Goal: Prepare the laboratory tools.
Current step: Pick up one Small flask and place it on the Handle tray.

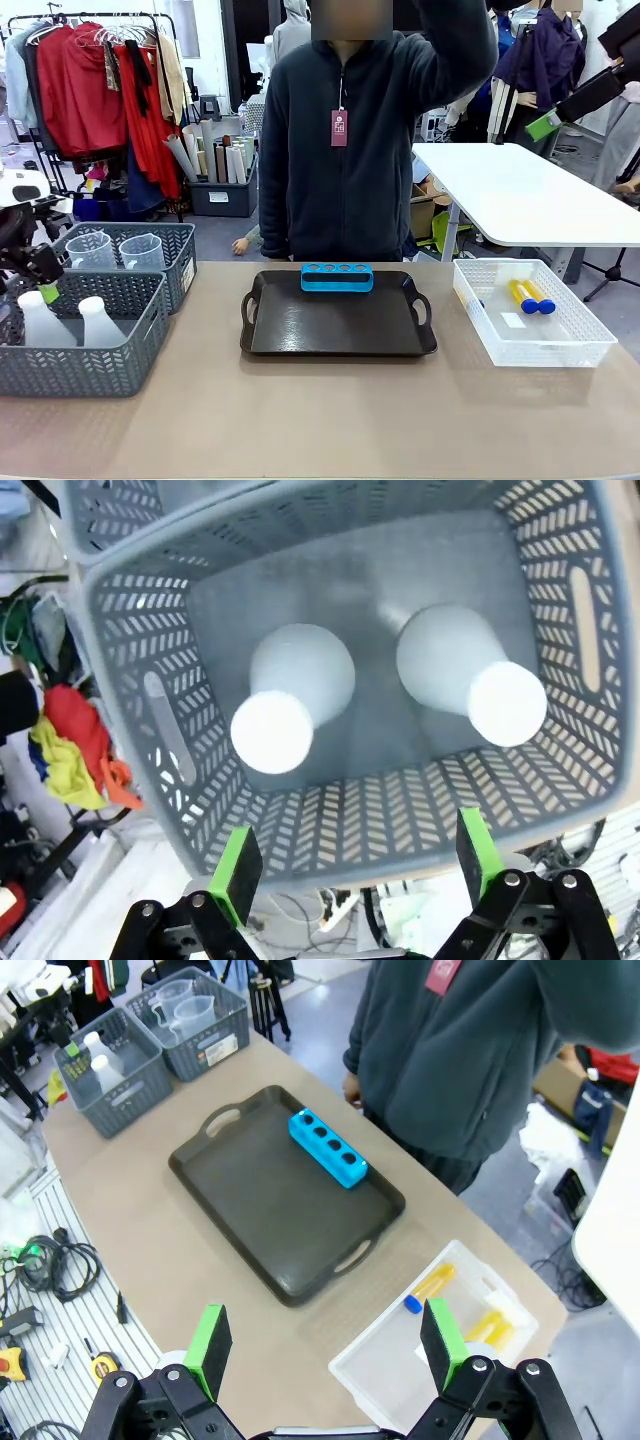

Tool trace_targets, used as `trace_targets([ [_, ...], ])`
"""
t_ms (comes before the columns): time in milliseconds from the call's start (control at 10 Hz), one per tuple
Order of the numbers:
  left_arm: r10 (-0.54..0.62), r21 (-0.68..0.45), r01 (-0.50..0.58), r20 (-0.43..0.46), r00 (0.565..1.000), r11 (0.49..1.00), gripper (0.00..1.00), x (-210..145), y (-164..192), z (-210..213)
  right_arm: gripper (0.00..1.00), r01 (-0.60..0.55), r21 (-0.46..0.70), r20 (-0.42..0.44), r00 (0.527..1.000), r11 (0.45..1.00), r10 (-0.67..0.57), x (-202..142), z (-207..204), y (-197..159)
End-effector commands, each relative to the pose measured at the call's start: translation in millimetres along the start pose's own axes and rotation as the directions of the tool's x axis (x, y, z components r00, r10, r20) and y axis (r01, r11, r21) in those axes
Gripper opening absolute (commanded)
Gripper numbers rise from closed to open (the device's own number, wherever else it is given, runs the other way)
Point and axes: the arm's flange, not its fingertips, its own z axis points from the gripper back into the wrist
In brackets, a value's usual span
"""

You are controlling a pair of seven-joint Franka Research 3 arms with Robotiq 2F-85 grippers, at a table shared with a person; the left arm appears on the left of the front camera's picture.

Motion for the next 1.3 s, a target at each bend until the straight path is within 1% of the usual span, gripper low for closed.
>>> trace_targets([
  [0,0.007,0.038,-0.008,0.032,0.999,0.999,1.00,12,4,-11,1.00,-0.006,0.010,0.007,1.000,1.000,0.006,1,1,0],
  [200,0.011,0.036,-0.013,0.064,0.998,0.999,1.00,19,16,-26,1.00,-0.006,0.010,0.007,1.000,1.000,0.006,1,1,0],
  [500,0.034,0.046,-0.036,0.029,0.999,0.998,1.00,23,30,-38,1.00,-0.006,0.010,0.007,1.000,1.000,0.006,1,1,0],
  [800,0.038,0.039,-0.039,0.021,0.999,0.998,1.00,19,33,-46,1.00,-0.006,0.010,0.007,1.000,1.000,0.006,1,1,0],
  [900,0.028,0.058,-0.029,0.023,0.999,0.998,1.00,21,33,-47,1.00,-0.006,0.010,0.007,1.000,1.000,0.006,1,1,0],
  [1200,0.017,0.085,-0.019,0.028,0.999,0.996,0.43,21,34,-48,1.00,-0.006,0.010,0.007,1.000,1.000,0.006,1,1,0],
])
